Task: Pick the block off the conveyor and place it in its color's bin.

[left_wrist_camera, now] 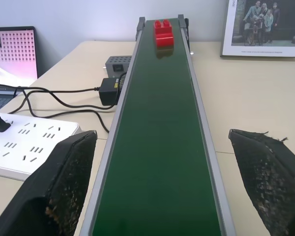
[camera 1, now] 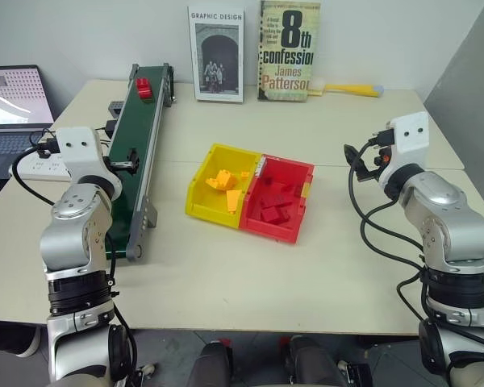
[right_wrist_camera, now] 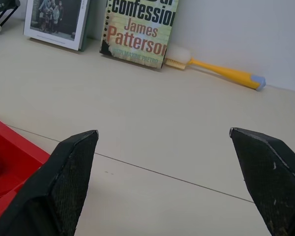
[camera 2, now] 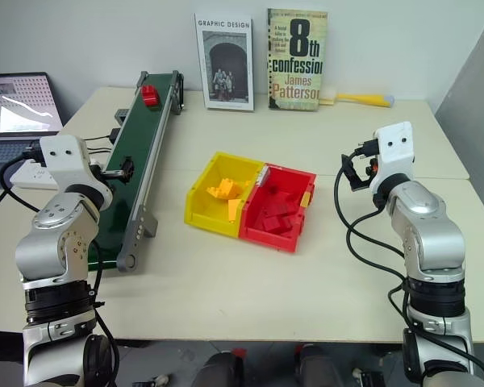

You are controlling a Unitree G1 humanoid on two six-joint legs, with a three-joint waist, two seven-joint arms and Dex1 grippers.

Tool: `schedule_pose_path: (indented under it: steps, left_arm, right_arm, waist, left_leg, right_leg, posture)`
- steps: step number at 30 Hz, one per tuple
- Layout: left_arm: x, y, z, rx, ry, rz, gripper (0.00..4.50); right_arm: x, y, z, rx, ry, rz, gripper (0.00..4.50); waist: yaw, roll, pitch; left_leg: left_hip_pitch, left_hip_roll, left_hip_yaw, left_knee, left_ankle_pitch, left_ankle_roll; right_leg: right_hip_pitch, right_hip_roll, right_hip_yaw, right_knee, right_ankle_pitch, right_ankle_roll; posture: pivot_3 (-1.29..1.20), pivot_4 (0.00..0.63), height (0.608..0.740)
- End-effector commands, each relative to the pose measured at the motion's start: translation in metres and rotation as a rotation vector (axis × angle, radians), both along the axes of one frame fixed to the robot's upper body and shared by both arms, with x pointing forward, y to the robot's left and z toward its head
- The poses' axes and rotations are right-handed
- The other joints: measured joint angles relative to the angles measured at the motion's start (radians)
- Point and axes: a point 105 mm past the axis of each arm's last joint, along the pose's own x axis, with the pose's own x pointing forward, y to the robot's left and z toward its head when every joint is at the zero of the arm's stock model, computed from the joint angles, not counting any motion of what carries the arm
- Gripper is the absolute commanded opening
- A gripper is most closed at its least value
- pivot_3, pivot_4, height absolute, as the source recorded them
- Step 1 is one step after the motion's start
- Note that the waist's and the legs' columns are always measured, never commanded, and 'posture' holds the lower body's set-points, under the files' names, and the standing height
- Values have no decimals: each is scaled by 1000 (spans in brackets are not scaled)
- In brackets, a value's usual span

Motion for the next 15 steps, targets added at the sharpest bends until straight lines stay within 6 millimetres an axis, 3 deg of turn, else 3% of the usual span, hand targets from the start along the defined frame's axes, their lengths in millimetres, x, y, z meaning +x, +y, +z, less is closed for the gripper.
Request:
schedule_pose_path:
  steps: [1,5,8,12,15]
  left_arm:
    - [-2,-3,17,19,-69,-3,4488]
    - [1,-7,14,9,-52,-10,4488]
    - [3,-7,13,1,-43,-11,4488]
    - [7,-3,7,-14,-12,4,4488]
    - [8,-3,6,-13,0,3,4488]
  right_arm:
    - [1,2,20,-21,-79,9,4500]
    - [5,9,32,-63,-104,82,4500]
    - [1,32,45,-54,-115,272,4500]
    - [-31,84,64,-4,-93,694,4500]
    - [-50,104,67,-18,-46,878,4500]
  waist:
    - [0,0,0]
    - [0,0,0]
    - [-1,0,0]
    - [-1,0,0]
    - [-1,0,0]
  left_leg:
    - [0,0,0,0,0,0]
    - [0,0,0,0,0,0]
    - [0,0,0,0,0,0]
    - [0,0,0,-1,0,1]
    - [0,0,-1,-1,-1,2]
  right_leg:
    - [0,0,0,0,0,0]
    - [0,0,0,0,0,0]
    - [0,0,0,0,0,0]
    - [0,1,0,-1,0,0]
    - [0,1,-1,-1,0,0]
  posture:
    - [0,150,740]
    - [0,150,740]
    - [0,150,740]
    - [0,150,740]
    - [0,150,740]
